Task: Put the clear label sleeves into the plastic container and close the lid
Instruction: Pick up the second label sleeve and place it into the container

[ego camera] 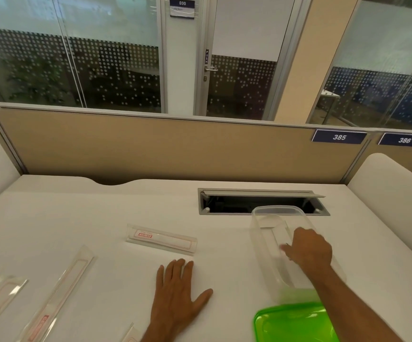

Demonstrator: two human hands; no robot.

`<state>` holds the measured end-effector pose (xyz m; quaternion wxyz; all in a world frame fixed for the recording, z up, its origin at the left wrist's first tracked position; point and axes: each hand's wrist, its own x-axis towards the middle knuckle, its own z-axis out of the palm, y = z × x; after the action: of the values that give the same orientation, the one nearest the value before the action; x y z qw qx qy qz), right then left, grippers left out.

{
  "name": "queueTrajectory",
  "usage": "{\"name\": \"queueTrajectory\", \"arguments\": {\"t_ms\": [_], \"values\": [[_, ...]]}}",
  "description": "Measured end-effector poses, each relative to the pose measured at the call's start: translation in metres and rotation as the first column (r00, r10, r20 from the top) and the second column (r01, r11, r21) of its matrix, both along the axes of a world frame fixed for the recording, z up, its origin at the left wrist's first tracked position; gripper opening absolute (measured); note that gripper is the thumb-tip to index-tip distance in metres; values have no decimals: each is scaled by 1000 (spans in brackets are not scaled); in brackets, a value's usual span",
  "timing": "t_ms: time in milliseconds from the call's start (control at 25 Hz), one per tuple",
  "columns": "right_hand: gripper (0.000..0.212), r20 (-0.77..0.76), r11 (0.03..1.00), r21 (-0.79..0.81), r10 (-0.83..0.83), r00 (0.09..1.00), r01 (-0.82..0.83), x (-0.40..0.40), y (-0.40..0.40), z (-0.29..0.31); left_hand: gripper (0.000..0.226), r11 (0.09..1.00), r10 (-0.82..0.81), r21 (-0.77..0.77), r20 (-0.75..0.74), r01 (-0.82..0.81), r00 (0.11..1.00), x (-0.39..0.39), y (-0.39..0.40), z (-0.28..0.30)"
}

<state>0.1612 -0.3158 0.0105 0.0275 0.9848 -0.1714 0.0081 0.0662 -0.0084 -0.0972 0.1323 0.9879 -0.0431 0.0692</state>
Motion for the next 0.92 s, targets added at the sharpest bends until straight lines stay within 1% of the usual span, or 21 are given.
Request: {"name": "queueTrajectory", "arguments": {"t_ms": [40,80,120,160,200,240,280,320,360,440,480,560,640,720,840,920], "values": [[48,119,998,6,55,991,-56,6,9,8,71,999,-10,-32,39,11,999,5,0,5],[41,244,989,55,120,962,-137,12,22,17,61,998,-26,-62,100,33,995,12,2,13],[33,359,961,124,187,914,-245,17,37,25,52,995,-43,-80,166,57,985,21,6,22],[26,450,912,182,256,856,-369,21,54,32,45,994,-53,-86,223,74,973,33,12,32],[21,506,854,199,330,797,-480,24,73,37,41,993,-54,-83,264,78,963,45,20,41],[19,522,805,189,403,752,-563,26,91,39,40,995,-46,-73,283,69,958,58,31,49],[21,500,763,183,471,727,-620,28,110,37,42,997,-26,-57,272,43,962,70,43,57],[25,451,733,193,524,722,-652,30,127,31,46,999,0,-32,228,7,974,81,55,63],[31,379,717,222,561,736,-661,32,145,23,50,1000,26,6,163,-27,986,90,68,67],[43,188,716,310,598,779,-625,36,172,0,56,991,72,107,32,-75,997,105,94,65],[46,111,716,340,614,782,-610,37,182,-11,55,984,90,155,-27,-85,996,110,105,62],[45,21,705,376,643,766,-602,36,195,-32,48,975,101,206,-96,-79,990,115,122,53],[36,-12,695,391,659,752,-603,32,201,-47,37,978,92,197,-97,-72,991,114,133,46],[27,19,696,415,637,771,-586,28,202,-54,29,986,90,144,-50,-82,995,110,138,41],[24,70,691,492,575,815,-530,25,199,-55,21,994,79,71,-20,-77,997,106,140,41],[22,75,678,511,577,814,-528,22,194,-54,21,997,49,53,-4,-48,999,102,139,46]]}}
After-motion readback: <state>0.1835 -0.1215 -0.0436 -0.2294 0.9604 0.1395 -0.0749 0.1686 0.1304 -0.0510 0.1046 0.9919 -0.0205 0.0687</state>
